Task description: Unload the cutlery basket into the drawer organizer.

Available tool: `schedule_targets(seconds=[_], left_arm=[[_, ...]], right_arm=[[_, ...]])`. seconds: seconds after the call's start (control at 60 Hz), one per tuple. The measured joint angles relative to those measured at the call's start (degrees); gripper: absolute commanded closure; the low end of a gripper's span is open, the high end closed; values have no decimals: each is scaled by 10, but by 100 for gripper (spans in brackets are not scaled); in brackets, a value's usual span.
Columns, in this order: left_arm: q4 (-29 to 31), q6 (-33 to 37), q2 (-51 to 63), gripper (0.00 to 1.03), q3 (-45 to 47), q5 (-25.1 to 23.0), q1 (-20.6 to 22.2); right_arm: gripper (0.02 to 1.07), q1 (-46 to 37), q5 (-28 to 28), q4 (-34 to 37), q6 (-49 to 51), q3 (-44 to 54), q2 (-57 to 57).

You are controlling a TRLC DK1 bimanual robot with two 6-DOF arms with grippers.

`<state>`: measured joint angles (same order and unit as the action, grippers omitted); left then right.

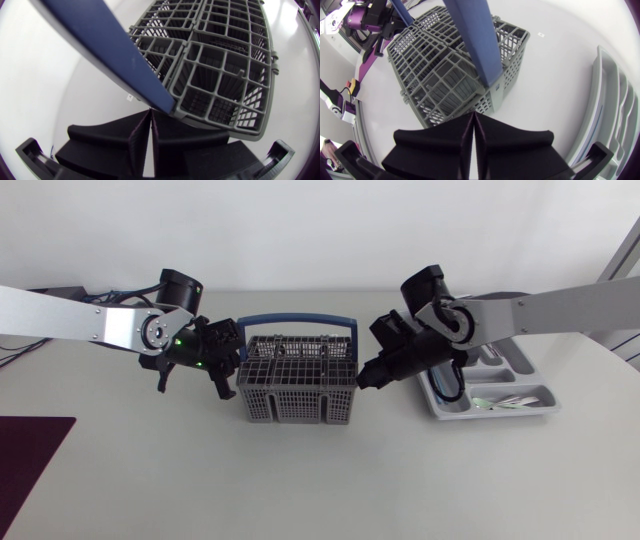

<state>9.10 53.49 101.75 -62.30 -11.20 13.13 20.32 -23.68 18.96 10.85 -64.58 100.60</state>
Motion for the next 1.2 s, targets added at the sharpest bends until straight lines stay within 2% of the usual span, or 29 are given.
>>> schedule_targets(seconds=[0.233, 0.5, 0.55, 0.6, 0.633, 0.683, 0.7, 0.767, 0.783, 0.8, 0.817, 0.883, 0.933, 1.2], left_arm=[[0, 0, -3, 87, 2, -16, -7], [1, -10, -78, 87, 42, -42, -47], [2, -15, -100, 86, 49, -47, -54], [2, -22, -123, 80, 56, -49, -60], [2, -25, -134, 73, 60, -51, -62], [2, -33, -161, 55, 70, -50, -67], [2, -38, -170, 53, 75, -51, -68], [3, -52, -190, 20, 84, -51, -71], [3, -53, -192, 13, 85, -51, -71], [2, -59, -199, 11, 88, -52, -73], [2, -60, -202, 3, 89, -53, -73], [2, -75, -221, 3, 100, -53, -74], [2, -81, -233, 4, 108, -52, -74], [15, -141, -309, 4, 130, -42, -84]], right_arm=[[101, -3, 28, -34, -2, 13, 0], [101, -5, 66, -51, -2, 53, -56], [92, -5, 78, -55, -2, 62, -78], [80, -5, 93, -59, -1, 70, -100], [77, -5, 100, -60, -1, 73, -111], [69, -5, 105, -63, -1, 77, -127], [64, -5, 107, -65, -1, 79, -132], [43, -5, 116, -71, 1, 87, -144], [39, -5, 117, -72, 1, 89, -145], [34, -5, 120, -73, 1, 94, -150], [29, -5, 122, -73, 3, 97, -153], [12, -5, 135, -77, 8, 114, -167], [6, -5, 140, -77, 12, 122, -177], [6, -33, 150, -80, 33, 150, -245]])
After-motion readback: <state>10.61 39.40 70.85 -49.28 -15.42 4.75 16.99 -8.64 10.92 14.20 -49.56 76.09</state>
